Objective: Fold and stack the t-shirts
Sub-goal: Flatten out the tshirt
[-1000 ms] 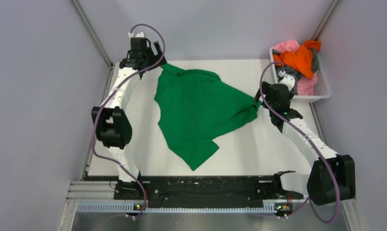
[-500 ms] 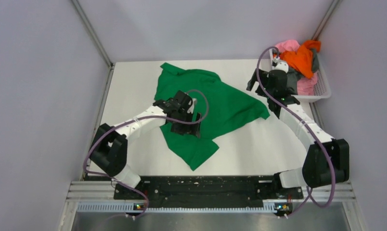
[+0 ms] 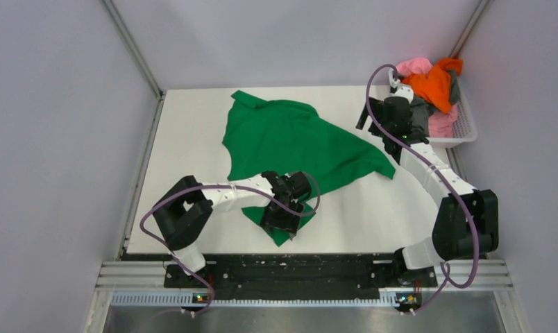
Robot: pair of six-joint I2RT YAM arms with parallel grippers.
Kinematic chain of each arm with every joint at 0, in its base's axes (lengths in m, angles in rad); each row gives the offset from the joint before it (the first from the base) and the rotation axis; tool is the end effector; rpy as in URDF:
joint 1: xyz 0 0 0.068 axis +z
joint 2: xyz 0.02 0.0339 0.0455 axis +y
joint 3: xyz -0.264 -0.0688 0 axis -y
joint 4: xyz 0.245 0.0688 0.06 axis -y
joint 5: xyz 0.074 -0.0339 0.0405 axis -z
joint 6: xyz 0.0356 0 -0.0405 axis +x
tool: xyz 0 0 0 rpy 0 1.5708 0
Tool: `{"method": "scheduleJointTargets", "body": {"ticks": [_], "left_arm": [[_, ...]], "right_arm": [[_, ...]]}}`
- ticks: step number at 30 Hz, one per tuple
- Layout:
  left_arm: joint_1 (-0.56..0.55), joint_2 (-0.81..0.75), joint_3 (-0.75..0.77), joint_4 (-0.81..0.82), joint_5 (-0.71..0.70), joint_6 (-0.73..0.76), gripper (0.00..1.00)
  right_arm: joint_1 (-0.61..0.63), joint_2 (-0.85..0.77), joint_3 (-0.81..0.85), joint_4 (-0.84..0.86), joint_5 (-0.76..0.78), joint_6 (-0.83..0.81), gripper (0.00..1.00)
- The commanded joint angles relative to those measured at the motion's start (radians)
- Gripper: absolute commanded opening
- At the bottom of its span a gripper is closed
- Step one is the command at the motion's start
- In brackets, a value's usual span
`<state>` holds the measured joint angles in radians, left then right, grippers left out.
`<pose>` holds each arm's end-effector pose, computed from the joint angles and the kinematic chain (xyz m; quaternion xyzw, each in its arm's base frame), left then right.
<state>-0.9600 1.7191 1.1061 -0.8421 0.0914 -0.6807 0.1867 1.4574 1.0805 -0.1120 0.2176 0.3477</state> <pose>0.1732 -0.2530 0.1740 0.1414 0.9872 -0.0733 0.0060 0.3316 0.0548 0.2903 0.1243 0.8449 0.0454 0.5183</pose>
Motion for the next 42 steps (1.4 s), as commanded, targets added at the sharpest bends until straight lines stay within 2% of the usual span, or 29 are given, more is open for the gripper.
{"method": "scheduleJointTargets", "body": {"ticks": [1, 6, 8, 9, 11, 12, 15, 20, 23, 25, 29, 35, 38, 42], "left_arm": [[-0.028, 0.026, -0.031, 0.015, -0.119, -0.115, 0.70], [-0.062, 0.078, -0.079, 0.034, -0.141, -0.196, 0.56], [-0.078, 0.096, -0.109, 0.033, -0.160, -0.245, 0.46], [-0.079, 0.104, -0.119, 0.035, -0.170, -0.271, 0.36], [-0.078, 0.115, -0.124, 0.013, -0.213, -0.313, 0.09], [-0.074, 0.114, -0.120, -0.007, -0.250, -0.331, 0.00], [0.003, 0.068, -0.123, -0.070, -0.358, -0.362, 0.00], [0.314, -0.132, -0.165, -0.053, -0.446, -0.314, 0.00], [0.471, -0.225, -0.140, -0.001, -0.453, -0.251, 0.00], [0.526, -0.251, -0.108, 0.031, -0.432, -0.183, 0.00], [0.573, -0.237, -0.055, -0.005, -0.451, -0.120, 0.00], [0.578, -0.231, -0.122, -0.009, -0.386, -0.081, 0.00], [0.579, -0.241, -0.135, -0.027, -0.350, -0.073, 0.00], [0.579, -0.285, -0.164, 0.001, -0.297, -0.070, 0.00]], "right_arm": [[-0.002, -0.081, -0.027, 0.023, 0.055, -0.011, 0.99], [-0.001, -0.143, -0.036, 0.014, 0.100, -0.013, 0.99], [-0.001, -0.156, -0.028, -0.001, 0.094, -0.010, 0.99], [-0.003, -0.160, -0.026, -0.010, 0.092, -0.012, 0.99], [-0.002, -0.172, -0.016, -0.039, 0.095, -0.011, 0.99], [-0.002, -0.179, -0.018, -0.053, 0.103, -0.006, 0.99], [-0.002, -0.195, -0.033, -0.097, 0.129, 0.048, 0.99], [-0.002, -0.218, -0.118, -0.222, 0.152, 0.202, 0.98], [-0.002, -0.242, -0.175, -0.266, 0.163, 0.249, 0.97], [-0.001, -0.258, -0.195, -0.318, 0.159, 0.260, 0.97], [-0.001, -0.301, -0.266, -0.404, 0.109, 0.303, 0.95], [-0.002, -0.374, -0.406, -0.487, -0.002, 0.380, 0.88], [-0.002, -0.385, -0.458, -0.471, -0.012, 0.388, 0.84], [-0.003, -0.305, -0.467, -0.401, 0.034, 0.372, 0.78]]}}
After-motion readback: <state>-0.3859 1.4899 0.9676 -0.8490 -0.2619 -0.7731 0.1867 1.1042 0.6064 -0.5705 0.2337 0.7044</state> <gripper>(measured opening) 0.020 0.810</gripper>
